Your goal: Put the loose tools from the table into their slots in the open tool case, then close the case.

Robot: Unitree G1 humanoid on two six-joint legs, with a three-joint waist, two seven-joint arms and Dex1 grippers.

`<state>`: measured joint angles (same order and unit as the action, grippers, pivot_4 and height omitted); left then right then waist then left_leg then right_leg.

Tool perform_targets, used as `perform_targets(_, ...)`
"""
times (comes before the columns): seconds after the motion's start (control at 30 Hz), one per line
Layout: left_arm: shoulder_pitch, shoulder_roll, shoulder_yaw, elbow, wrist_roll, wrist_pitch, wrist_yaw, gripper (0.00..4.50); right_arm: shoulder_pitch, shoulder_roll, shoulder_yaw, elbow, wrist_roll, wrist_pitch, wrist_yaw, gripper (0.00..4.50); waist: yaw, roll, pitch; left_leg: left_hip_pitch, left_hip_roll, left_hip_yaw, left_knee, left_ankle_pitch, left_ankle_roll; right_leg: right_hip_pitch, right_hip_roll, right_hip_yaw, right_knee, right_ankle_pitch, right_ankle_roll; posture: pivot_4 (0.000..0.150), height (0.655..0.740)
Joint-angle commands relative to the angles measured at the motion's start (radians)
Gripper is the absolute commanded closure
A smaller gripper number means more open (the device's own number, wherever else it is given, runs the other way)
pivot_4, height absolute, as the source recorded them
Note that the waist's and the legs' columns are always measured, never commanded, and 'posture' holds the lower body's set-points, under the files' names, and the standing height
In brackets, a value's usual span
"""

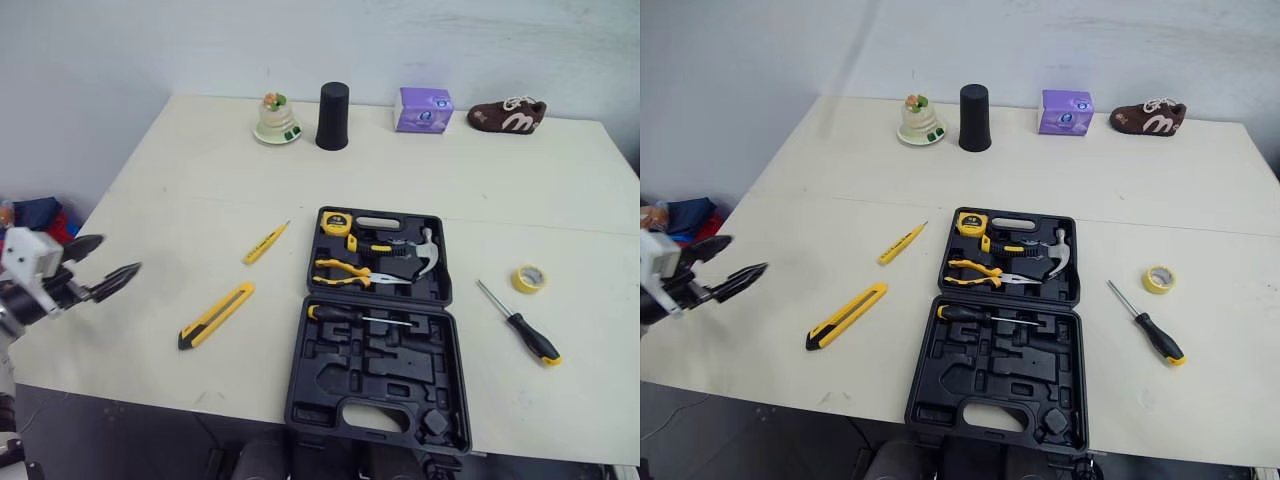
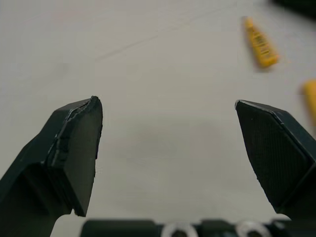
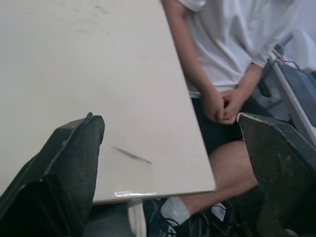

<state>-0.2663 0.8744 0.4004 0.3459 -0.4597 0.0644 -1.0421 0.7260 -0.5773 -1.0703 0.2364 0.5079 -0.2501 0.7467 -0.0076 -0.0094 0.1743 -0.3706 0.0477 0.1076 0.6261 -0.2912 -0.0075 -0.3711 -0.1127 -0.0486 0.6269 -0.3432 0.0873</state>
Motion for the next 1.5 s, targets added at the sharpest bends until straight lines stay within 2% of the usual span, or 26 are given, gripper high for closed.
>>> perform_targets(0.03, -0.058, -0.01, -0.08, -0.193, -0.055, 0.081, -0.048, 0.04, 0.052, 0.005, 0.021, -0.311, 0.145, 0.165, 0.005, 0.0, -0.003, 0.002, 0.0, 0.0, 0.0, 0.0, 0.0, 0.001, 0.0, 0.0, 0.0, 0.0, 0.0, 0.0, 0.0, 0.15, 0.74)
perform_targets(0.23, -0.142, -0.019, -0.225, -0.339, -0.071, 0.12, -0.195, 0.04, 0.184, -0.087, 0.041, -0.706, 0.325, 0.508, 0.019, 0.0, -0.006, 0.001, 0.001, -0.001, 0.0, 0.002, -0.002, 0.005, 0.005, -0.001, 0.003, 0.001, 0.0, 0.0, 0.0, 0.15, 0.74)
perform_targets(0.3, -0.169, -0.032, -0.268, -0.397, -0.091, 0.158, -0.219, 0.04, 0.244, -0.154, 0.049, -0.807, 0.338, 0.708, -0.07, 0.0, -0.006, -0.001, 0.001, -0.002, 0.001, 0.002, -0.002, 0.005, 0.005, -0.002, 0.005, 0.0, -0.001, 0.0, 0.0, 0.15, 0.74)
perform_targets(0.47, -0.226, -0.083, -0.358, -0.539, -0.157, 0.311, -0.214, 0.04, 0.162, -0.249, 0.117, -0.927, 0.362, 0.886, -0.165, 0.0, 0.005, -0.006, 0.003, -0.006, 0.0, 0.0, 0.002, 0.005, 0.006, -0.003, 0.005, 0.0, -0.001, 0.0, 0.001, 0.15, 0.74)
perform_targets(0.57, -0.234, -0.114, -0.381, -0.597, -0.198, 0.371, -0.191, 0.04, 0.103, -0.301, 0.165, -0.924, 0.33, 0.958, -0.17, 0.0, 0.007, -0.006, 0.004, -0.006, 0.0, 0.001, 0.003, 0.005, 0.006, -0.003, 0.006, 0.0, -0.002, 0.001, 0.002, 0.15, 0.74)
perform_targets(0.8, -0.189, -0.157, -0.431, -0.718, -0.209, 0.406, -0.183, 0.04, -0.121, -0.422, 0.332, -0.786, 0.21, 1.038, -0.164, 0.0, 0.006, -0.009, 0.005, -0.007, 0.0, 0.001, 0.005, 0.008, 0.002, -0.003, 0.016, 0.003, -0.002, 0.002, 0.005, 0.15, 0.74)
perform_targets(1.13, -0.165, -0.145, -0.436, -0.781, -0.229, 0.406, -0.22, 0.04, -0.288, -0.425, 0.51, -0.572, 0.085, 1.059, -0.111, 0.0, 0.007, -0.01, 0.006, -0.007, 0.0, 0.001, 0.006, 0.01, 0.003, -0.004, 0.016, 0.003, -0.001, 0.003, 0.007, 0.15, 0.74)
perform_targets(1.23, -0.169, -0.161, -0.443, -0.775, -0.225, 0.39, -0.232, 0.0, -0.316, -0.387, 0.558, -0.531, 0.053, 0.966, -0.055, 0.76, 0.007, -0.01, 0.006, -0.007, 0.0, 0.001, 0.006, 0.01, 0.003, -0.003, 0.017, 0.003, -0.001, 0.003, 0.007, 0.15, 0.74)
perform_targets(1.33, -0.166, -0.177, -0.452, -0.754, -0.201, 0.367, -0.232, 0.0, -0.344, -0.361, 0.592, -0.504, -0.002, 0.889, -0.04, 2.36, 0.004, -0.01, 0.006, -0.007, 0.0, 0.002, 0.007, 0.01, 0.002, -0.003, 0.017, 0.003, -0.001, 0.004, 0.008, 0.15, 0.74)
perform_targets(1.43, -0.153, -0.186, -0.454, -0.749, -0.191, 0.351, -0.226, 0.0, -0.358, -0.333, 0.593, -0.487, -0.033, 0.842, -0.043, 3.58, 0.003, -0.01, 0.006, -0.005, 0.0, 0.005, 0.007, 0.01, 0.003, -0.003, 0.018, 0.002, -0.001, 0.005, 0.01, 0.15, 0.74)
perform_targets(1.5, -0.138, -0.19, -0.457, -0.754, -0.189, 0.343, -0.223, 0.0, -0.343, -0.324, 0.576, -0.483, -0.052, 0.819, -0.033, 3.58, 0.004, -0.01, 0.006, -0.005, 0.0, 0.005, 0.007, 0.01, 0.003, -0.003, 0.018, 0.003, -0.001, 0.006, 0.01, 0.15, 0.74)
